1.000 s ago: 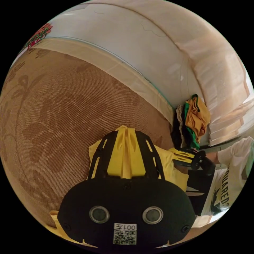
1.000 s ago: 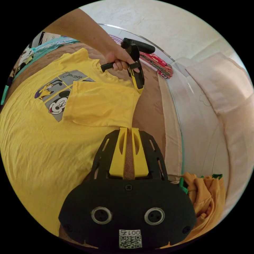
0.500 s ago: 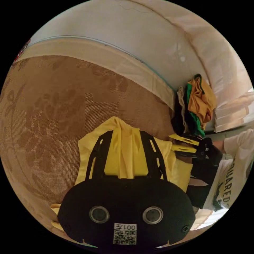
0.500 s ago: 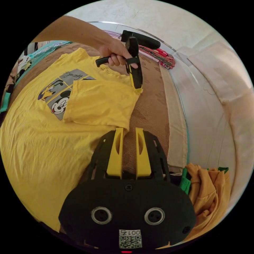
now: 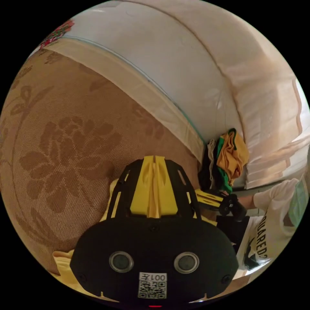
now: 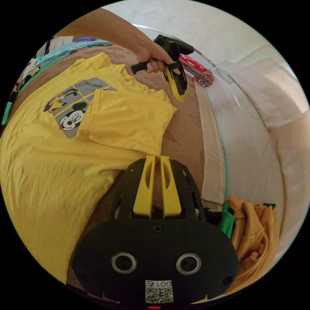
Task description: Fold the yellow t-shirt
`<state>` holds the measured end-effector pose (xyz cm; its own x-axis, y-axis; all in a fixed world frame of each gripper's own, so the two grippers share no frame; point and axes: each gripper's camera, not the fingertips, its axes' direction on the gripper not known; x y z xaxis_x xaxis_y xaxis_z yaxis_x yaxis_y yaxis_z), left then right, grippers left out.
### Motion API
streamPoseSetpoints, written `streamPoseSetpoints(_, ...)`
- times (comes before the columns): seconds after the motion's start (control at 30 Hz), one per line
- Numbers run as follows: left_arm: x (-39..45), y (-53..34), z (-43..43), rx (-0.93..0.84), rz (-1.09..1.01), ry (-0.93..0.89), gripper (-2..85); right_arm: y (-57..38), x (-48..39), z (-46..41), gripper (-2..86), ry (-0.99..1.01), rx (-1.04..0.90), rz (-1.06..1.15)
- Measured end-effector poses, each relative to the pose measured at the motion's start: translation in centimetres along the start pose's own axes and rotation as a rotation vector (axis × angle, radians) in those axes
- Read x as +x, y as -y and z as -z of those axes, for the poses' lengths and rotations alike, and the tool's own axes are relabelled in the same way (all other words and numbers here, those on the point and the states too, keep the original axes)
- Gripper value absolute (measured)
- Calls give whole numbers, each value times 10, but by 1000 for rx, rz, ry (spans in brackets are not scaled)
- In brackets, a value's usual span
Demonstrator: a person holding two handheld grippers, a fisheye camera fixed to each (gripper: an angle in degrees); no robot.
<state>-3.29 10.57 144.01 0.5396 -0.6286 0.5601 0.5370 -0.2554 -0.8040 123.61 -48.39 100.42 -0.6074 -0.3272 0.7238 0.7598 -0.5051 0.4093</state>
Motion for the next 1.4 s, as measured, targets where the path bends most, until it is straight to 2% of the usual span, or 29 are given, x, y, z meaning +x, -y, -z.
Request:
streamPoseSetpoints(0.13,20,-8,-21,-97,-46,24,69,2,0,1,21,-14,15,-11)
streamPoseSetpoints(0.43,35,-19,-15,-90,27,173,73,16,7,1,20,-20,35,1)
streamPoseSetpoints(0.6,38,-25,-33,-140,37,62,41,22,11,2,20,-27,41,24)
streamPoseSetpoints(0.73,48,-30,-37,-94,31,134,-1,26,16,5,19,-35,45,23)
streamPoseSetpoints(0.93,44,-30,-24,52,78,152,-7,35,38,2,16,-72,55,-12)
streamPoseSetpoints(1.03,40,-31,-35,45,98,162,-5,42,50,-9,18,-68,-16,-62)
streamPoseSetpoints(1.27,39,-51,-49,18,92,78,44,43,63,-1,42,-58,-52,-103)
streamPoseSetpoints(1.4,47,-80,-35,-40,56,159,77,41,83,11,66,7,-46,-142)
